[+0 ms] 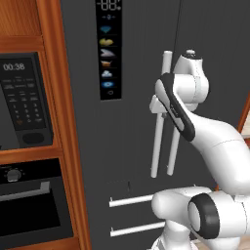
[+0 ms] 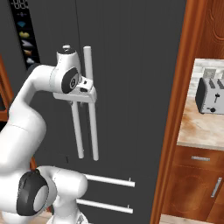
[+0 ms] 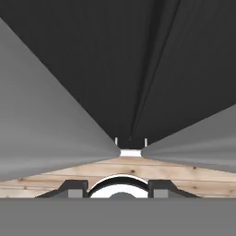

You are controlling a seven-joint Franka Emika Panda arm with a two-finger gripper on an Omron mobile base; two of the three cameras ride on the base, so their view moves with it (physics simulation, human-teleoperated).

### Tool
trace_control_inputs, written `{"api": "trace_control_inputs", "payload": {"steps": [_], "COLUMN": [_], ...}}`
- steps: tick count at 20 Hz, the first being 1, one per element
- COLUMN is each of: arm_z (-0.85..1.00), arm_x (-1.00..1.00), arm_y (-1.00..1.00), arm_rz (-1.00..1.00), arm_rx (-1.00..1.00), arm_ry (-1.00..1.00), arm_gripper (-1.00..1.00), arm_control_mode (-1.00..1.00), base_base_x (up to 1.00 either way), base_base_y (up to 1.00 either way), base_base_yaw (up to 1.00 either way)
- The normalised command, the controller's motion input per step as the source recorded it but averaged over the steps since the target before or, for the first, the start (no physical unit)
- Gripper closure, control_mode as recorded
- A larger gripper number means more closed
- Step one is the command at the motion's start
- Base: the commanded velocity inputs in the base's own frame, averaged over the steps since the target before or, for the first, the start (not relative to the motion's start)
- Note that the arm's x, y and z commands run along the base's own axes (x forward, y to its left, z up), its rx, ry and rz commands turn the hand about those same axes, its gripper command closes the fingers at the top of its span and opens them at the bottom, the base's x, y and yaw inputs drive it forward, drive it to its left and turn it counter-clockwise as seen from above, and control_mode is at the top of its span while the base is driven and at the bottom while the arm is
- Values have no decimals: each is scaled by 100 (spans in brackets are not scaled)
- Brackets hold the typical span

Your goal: Retrieve the apple and orange from the fridge and place them into the bowl on the dining table.

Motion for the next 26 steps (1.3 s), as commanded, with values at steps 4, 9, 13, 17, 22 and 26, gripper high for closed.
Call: {"api": "trace_control_inputs", "payload": {"steps": [4, 9, 13, 17, 22, 26], "arm_z": [0, 0, -4, -26, -25, -28], "arm_x": [-23, -66, -63, -36, -12, -9], "arm_y": [0, -6, -1, 0, 0, 0], "arm_rz": [0, 0, 0, 0, 0, 0], "arm_rx": [0, 0, 0, 0, 0, 0], "arm_ry": [-1, -16, -16, -17, -15, -13], "arm_gripper": [-100, -100, -100, -100, -100, -100], "arm_control_mode": [-100, -100, -100, -100, -100, -100], "base_base_x": [0, 0, 0, 0, 0, 0], "base_base_y": [0, 0, 0, 0, 0, 0], "base_base_yaw": [0, 0, 0, 0, 0, 0]}}
